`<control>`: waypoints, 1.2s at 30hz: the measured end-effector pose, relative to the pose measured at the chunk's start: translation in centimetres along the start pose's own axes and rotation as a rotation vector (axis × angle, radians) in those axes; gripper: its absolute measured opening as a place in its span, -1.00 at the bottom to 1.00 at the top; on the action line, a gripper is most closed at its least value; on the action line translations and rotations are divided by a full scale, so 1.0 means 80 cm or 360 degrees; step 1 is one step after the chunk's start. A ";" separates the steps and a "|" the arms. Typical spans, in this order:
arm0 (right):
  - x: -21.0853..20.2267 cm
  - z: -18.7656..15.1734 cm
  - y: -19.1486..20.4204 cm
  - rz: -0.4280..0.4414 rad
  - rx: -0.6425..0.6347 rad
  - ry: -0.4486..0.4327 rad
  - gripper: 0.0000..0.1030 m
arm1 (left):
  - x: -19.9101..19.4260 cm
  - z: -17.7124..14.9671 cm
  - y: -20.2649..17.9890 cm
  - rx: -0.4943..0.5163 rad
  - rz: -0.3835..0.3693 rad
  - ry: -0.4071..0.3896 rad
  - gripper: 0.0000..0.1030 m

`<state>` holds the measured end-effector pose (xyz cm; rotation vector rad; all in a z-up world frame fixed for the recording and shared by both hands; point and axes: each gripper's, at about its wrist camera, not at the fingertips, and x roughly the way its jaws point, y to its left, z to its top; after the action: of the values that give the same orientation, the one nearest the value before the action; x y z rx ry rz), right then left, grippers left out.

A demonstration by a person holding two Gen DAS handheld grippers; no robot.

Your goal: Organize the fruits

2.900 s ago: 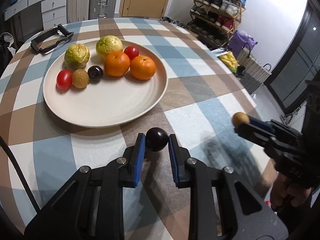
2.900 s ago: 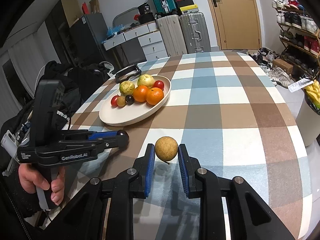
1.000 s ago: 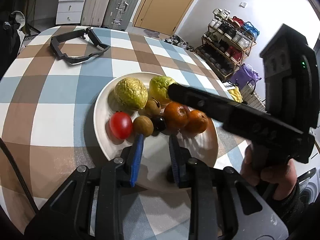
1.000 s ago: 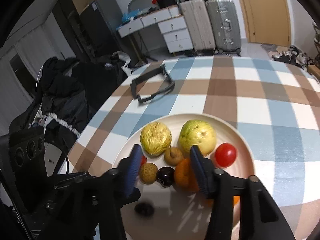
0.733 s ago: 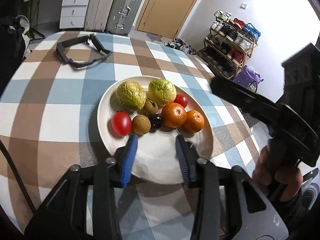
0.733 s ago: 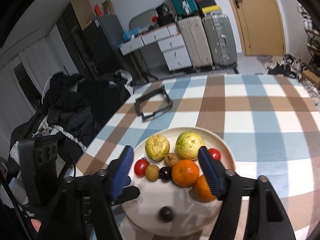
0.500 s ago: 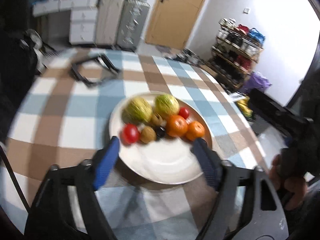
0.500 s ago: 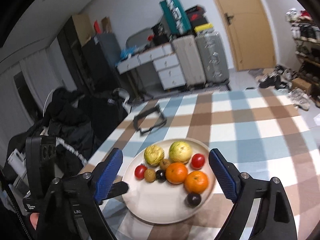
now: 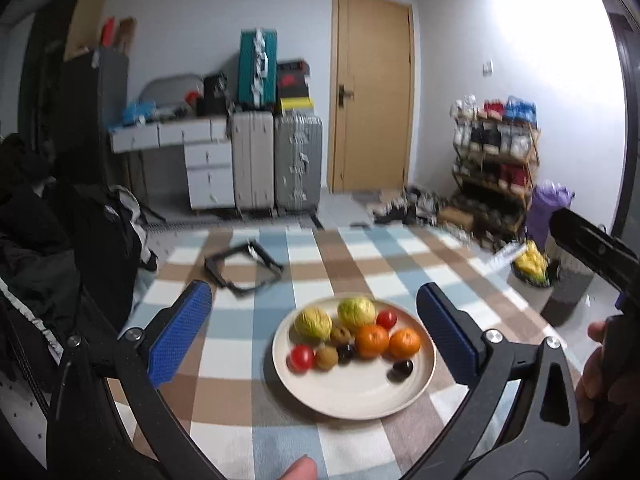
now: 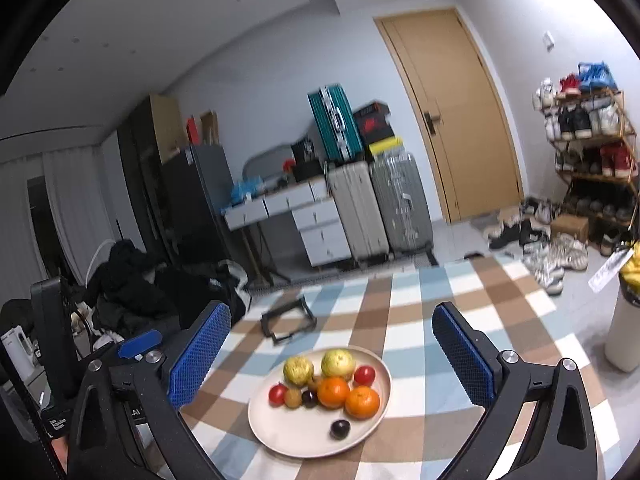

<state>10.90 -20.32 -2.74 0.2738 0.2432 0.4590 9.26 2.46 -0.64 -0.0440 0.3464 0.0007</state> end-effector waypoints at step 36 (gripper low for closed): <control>0.004 -0.114 -0.010 -0.0298 -0.0271 0.0019 1.00 | 0.035 -0.106 0.039 0.0029 0.0245 -0.0060 0.99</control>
<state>8.81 -18.99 -11.55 0.0804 0.2374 0.2939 9.02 5.19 -9.69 0.0010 0.3110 0.1506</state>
